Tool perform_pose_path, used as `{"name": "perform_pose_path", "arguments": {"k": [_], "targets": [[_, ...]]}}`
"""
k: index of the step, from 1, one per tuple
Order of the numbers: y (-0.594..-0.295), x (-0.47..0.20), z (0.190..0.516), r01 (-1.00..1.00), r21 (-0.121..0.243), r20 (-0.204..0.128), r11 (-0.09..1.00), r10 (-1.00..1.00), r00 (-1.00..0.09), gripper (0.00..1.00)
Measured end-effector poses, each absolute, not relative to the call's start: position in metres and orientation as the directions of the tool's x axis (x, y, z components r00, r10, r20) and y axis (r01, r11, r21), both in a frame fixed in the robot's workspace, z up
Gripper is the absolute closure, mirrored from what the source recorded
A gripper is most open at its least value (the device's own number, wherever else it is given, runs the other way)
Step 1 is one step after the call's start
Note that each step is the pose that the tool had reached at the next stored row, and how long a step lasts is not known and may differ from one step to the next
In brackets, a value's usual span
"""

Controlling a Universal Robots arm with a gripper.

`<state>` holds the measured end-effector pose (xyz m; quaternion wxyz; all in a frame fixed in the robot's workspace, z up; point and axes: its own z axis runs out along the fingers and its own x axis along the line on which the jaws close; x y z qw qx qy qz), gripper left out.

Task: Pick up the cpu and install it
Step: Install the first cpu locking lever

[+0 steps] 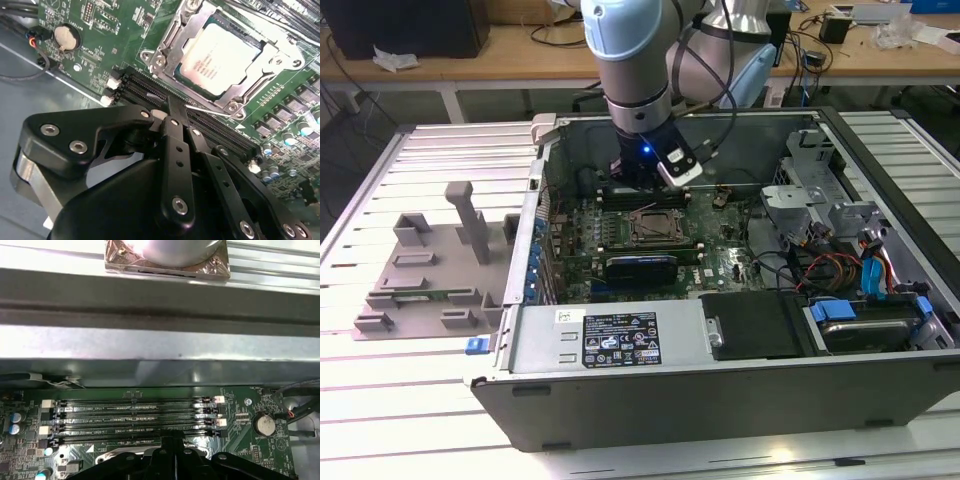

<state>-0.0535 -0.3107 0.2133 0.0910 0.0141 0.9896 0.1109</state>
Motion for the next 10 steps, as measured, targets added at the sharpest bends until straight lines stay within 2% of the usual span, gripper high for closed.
{"name": "perform_pose_path", "arguments": {"k": [10], "targets": [[-0.3104,-0.0543,0.2098,0.049,0.21,-0.179,0.976,0.087,-0.98,0.89]]}}
